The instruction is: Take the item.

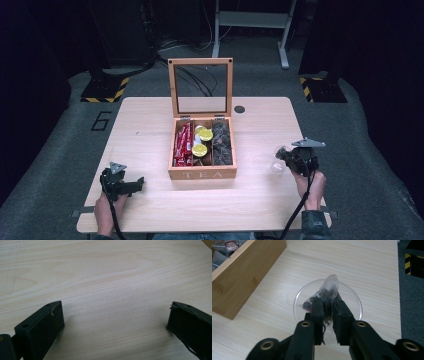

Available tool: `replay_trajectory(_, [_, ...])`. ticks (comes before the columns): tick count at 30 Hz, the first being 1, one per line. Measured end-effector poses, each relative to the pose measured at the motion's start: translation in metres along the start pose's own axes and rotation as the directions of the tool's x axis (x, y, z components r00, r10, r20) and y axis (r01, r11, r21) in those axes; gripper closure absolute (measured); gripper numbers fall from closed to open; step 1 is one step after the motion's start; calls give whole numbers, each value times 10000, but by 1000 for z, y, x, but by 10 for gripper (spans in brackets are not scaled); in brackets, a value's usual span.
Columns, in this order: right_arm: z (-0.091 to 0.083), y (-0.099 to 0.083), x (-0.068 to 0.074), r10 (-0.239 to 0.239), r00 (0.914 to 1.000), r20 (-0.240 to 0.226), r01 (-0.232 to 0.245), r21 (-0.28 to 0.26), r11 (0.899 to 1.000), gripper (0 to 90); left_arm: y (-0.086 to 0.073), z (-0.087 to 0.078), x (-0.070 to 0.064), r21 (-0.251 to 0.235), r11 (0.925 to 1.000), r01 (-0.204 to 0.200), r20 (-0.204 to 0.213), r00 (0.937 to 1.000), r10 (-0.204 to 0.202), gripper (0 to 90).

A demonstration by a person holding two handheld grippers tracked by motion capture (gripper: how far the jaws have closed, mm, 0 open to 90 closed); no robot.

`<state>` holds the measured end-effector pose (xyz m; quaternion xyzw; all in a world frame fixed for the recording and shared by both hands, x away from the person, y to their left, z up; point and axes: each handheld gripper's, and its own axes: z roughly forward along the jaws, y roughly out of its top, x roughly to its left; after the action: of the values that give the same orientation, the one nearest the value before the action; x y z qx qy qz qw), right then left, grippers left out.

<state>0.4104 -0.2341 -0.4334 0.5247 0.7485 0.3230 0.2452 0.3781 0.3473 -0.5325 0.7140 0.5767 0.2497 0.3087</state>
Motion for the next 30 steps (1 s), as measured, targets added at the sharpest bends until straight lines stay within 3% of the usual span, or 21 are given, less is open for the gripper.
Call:
replay_trajectory(5, [-6,1,0,120,9999,-45,-121,-255,9996,568,0,0,0,24,10000,-42,-7,10000,42,3])
replay_trajectory(6, [-6,1,0,120,9999,-45,-121,-255,9996,568,0,0,0,24,10000,-42,-7,10000,42,3])
replay_trajectory(8, [-13,2,2,28,10000,-12,-29,-455,9990,460,0,0,0,52,10000,-18,41,10000,18,3])
replay_trajectory(13, [-22,3,5,-55,10000,-71,50,-654,9978,351,0,0,0,-10,10000,4,-8,10000,-4,3])
replay_trajectory(14, [-28,2,5,-90,9999,-53,85,-809,9967,273,0,0,0,-5,10000,3,-6,10000,-3,3])
replay_trajectory(18, [-36,-1,8,-17,10000,-93,7,-1003,9950,165,0,0,0,3,10000,-8,-2,10000,8,3])
replay_trajectory(24, [-44,-13,11,99,9999,46,-93,-1143,9934,105,0,0,0,11,10000,-14,-5,10000,14,3])
replay_trajectory(30, [-48,-36,10,267,9985,482,-215,-1065,9941,78,0,0,0,-5,10000,-2,-6,10000,2,3])
